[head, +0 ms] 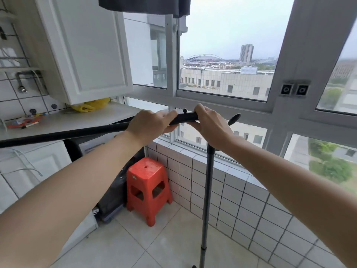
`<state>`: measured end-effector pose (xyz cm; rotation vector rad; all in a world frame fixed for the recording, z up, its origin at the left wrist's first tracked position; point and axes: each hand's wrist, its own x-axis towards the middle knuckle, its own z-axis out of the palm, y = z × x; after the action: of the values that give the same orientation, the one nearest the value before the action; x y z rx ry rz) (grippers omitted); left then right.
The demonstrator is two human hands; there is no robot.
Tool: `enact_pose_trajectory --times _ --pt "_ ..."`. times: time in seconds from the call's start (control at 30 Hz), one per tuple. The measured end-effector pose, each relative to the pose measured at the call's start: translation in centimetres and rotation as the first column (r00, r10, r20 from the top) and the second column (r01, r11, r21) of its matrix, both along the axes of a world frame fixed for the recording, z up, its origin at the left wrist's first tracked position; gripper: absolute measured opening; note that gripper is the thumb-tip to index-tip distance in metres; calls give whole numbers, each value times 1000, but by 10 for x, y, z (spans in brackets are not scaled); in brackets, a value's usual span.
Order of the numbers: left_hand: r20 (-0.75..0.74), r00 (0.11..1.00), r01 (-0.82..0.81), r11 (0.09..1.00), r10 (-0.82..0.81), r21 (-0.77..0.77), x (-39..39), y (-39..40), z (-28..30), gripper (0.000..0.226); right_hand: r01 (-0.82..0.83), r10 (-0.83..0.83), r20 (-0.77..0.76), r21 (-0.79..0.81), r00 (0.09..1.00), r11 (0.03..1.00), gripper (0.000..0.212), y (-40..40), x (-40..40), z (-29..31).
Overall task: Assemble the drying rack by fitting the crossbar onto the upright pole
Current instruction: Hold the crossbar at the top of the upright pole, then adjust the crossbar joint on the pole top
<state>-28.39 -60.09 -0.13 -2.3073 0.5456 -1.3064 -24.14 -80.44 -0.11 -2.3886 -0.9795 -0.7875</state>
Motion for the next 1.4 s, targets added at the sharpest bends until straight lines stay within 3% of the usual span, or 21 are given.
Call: enact_pose_trajectory --times 0.53,1.0,1.4 --pt "-207 948 240 970 -242 -35 -35 -132 -2 42 254 -255 14 43 967 966 34 -134 -70 -21" --pt "-146 937 315 948 -317 -42 -88 -349 5 35 317 -320 40 59 947 947 32 -352 -139 -12" --pt "-173 856 482 873 -487 -74 -101 -506 13 35 410 -413 82 51 907 911 32 -509 -167 -7"
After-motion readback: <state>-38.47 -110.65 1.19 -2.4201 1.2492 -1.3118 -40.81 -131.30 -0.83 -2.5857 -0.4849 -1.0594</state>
